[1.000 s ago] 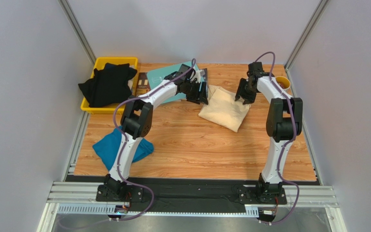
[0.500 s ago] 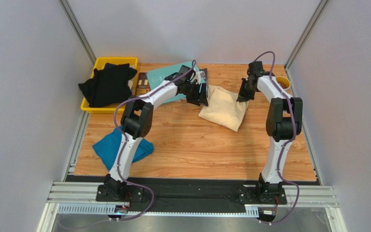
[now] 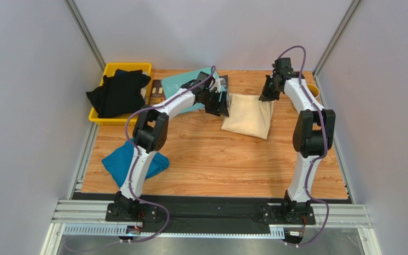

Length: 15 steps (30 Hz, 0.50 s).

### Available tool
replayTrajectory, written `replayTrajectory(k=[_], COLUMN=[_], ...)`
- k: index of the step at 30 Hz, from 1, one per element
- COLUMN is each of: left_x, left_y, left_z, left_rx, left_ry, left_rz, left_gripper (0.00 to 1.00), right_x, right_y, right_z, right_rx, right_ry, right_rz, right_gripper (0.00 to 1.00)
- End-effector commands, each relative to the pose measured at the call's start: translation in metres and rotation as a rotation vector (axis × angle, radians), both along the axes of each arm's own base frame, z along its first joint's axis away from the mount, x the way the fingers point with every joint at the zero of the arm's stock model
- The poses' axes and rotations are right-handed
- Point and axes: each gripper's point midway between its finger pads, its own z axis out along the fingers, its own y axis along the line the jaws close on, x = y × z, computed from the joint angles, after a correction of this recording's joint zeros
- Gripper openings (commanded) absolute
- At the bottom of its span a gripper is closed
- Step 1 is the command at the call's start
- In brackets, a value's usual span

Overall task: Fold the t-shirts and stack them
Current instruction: Smooth out wrinkles on the folded tshirt

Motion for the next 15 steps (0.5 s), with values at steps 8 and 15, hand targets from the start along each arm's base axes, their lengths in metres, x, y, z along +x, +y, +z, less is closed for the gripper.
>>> replayTrajectory(k=[8, 15], left_x=[-0.003, -0.013], left_y=[-0.003, 0.000], left_z=[0.024, 0.026], left_rx=[-0.031, -0.025], left_ry=[-0.038, -0.031], left_rz=[-0.021, -0.030], left_gripper=[0.63, 0.63], right_x=[0.050, 0.077], right_y=[0.001, 0.006], right_z=[0.000, -0.009], right_rx=[-0.015, 0.007], right_ry=[-0.102, -0.126], right_rz=[0.021, 0.023], right_gripper=[0.23, 0.47])
